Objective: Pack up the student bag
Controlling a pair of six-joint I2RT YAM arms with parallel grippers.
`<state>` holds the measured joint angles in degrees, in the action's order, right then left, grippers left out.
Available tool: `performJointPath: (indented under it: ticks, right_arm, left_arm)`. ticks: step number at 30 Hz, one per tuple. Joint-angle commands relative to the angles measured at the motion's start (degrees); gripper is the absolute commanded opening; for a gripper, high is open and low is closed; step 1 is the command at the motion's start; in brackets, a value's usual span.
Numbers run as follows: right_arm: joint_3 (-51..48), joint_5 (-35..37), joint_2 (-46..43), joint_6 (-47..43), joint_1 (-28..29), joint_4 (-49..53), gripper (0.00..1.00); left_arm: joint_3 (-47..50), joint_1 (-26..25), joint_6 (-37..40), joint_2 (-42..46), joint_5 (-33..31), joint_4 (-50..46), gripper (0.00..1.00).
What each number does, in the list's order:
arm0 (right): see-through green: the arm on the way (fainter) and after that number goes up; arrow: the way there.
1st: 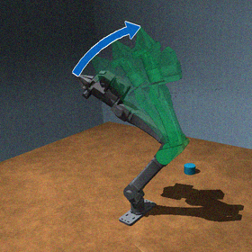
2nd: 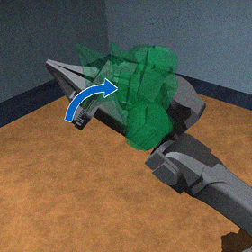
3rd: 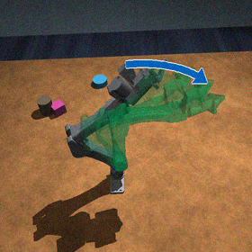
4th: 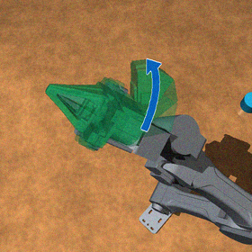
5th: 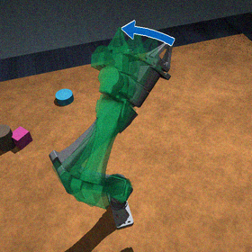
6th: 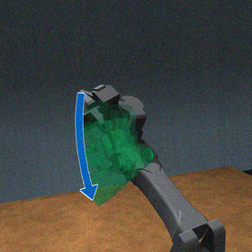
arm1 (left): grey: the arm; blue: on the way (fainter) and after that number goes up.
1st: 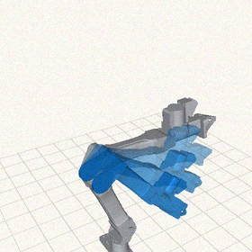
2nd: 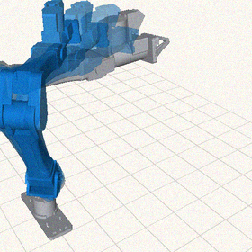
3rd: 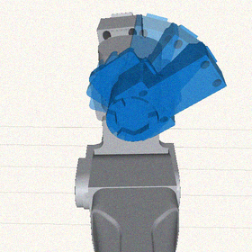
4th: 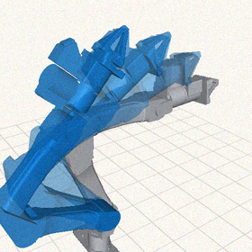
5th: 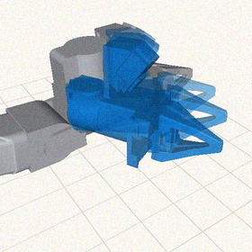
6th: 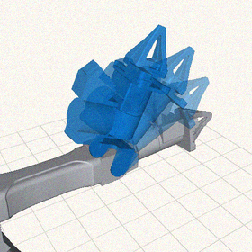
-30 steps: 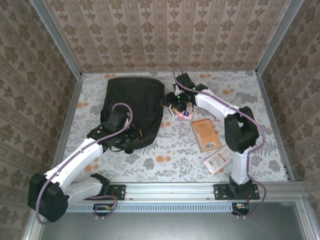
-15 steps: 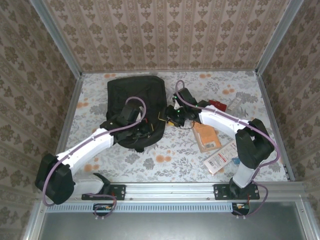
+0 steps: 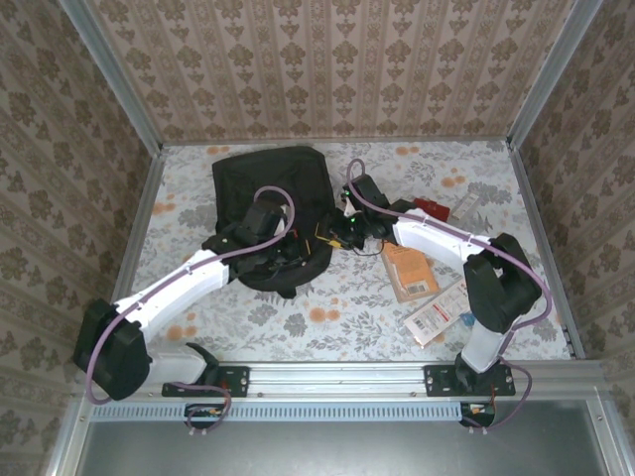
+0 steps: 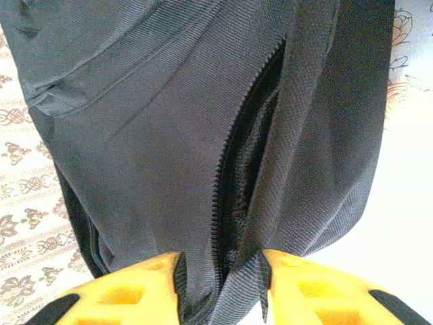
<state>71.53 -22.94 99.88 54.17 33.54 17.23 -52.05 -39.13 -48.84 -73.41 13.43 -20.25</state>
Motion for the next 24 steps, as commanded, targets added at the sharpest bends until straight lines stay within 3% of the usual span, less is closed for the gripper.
performJointPath:
  ticks: [1,7,24]
  right_arm:
    - [2.07,0.68,2.11,-2.12,0.63,5.40,0.35]
    - [7.65,5.41,3.03,-6.93,1.09,17.12,0.42]
    - [21.14,10.21,11.40,-5.09,1.75,35.05,0.22]
  left_arm:
    - [-2.76,-0.23,0.14,-0.16,-0.50,0.88,0.00]
    - [-4.16,-0.86,1.21,-1.22,-0.49,-0.31,0.00]
    - [-6.43,-3.61,3.70,-5.57,-1.65,1.35,0.00]
